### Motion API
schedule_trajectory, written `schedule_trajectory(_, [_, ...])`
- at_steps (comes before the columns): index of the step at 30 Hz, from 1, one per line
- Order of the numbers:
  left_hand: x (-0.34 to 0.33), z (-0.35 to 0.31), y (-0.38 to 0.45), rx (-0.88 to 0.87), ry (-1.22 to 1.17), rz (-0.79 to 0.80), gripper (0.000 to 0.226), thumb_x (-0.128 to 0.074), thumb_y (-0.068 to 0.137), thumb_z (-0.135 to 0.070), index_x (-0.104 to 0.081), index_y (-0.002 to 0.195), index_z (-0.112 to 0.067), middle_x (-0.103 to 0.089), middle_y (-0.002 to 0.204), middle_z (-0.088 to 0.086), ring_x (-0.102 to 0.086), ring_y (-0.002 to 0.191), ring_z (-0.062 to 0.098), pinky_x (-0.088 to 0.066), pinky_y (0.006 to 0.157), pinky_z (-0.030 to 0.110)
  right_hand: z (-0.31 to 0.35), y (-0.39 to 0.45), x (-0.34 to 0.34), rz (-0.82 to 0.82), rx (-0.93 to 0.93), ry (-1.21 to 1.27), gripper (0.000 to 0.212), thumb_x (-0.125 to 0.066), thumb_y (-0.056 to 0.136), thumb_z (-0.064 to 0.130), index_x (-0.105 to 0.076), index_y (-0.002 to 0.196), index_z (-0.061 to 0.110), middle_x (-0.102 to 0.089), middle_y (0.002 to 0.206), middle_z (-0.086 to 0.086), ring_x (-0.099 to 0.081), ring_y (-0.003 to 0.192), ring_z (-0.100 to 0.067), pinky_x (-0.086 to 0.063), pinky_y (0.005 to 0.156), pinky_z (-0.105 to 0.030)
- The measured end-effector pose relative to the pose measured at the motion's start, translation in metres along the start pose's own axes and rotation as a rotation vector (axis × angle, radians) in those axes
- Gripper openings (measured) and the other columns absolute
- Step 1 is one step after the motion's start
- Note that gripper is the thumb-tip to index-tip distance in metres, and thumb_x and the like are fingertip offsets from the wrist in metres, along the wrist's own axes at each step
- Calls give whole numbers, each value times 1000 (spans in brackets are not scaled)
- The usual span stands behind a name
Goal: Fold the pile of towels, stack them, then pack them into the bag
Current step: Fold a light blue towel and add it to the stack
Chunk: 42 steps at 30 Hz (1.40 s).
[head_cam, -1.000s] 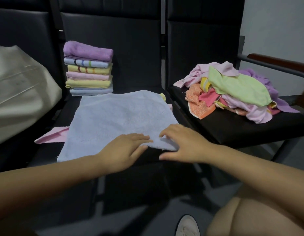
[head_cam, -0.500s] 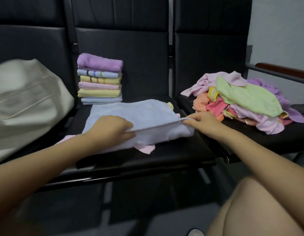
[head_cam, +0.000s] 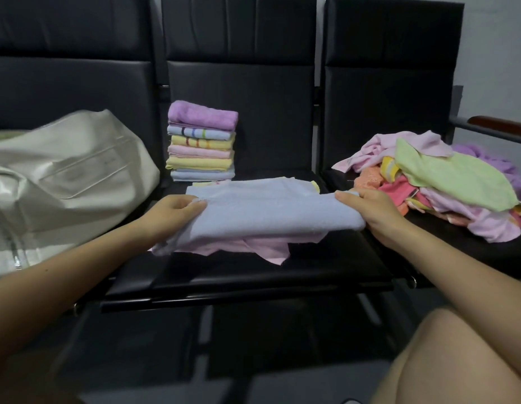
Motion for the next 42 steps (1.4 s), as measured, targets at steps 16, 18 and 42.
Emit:
schedule_trajectory(16, [28, 31, 79, 96, 296, -260, 24, -54, 97, -23, -69, 92, -5, -66, 91, 10, -57, 86, 21, -39, 70, 29, -15, 81, -36, -192, -99, -22, 32, -54, 88, 14, -57, 99, -15, -57, 99, -35, -50, 112, -48, -44, 67, -38])
schedule_trajectory(18, [30, 33, 96, 98, 244, -353, 26, -54, 96, -23, -65, 82, -4, -63, 81, 8, -54, 81, 21, -37, 66, 31, -13, 104, -44, -207, -108, -2, 29, -54, 83, 18, -58, 89, -10, -53, 78, -25, -39, 80, -15, -36, 65, -35])
schedule_trajectory(42, [-17, 76, 167, 288, 670, -300, 36, -44, 98, -26, -52, 129, -9, -47, 131, 24, -41, 122, 41, -40, 97, 47, -76, 167, -72, -122, -123, -440, 20, -65, 87, 30, -55, 96, 15, -57, 87, 3, -55, 86, -20, -41, 75, -31])
Point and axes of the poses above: each hand's wrist, its own y-axis towards the middle knuckle, its own x-axis out of the back of the hand, z = x × y, the point moved 1 cm from there along y, towards the middle knuckle
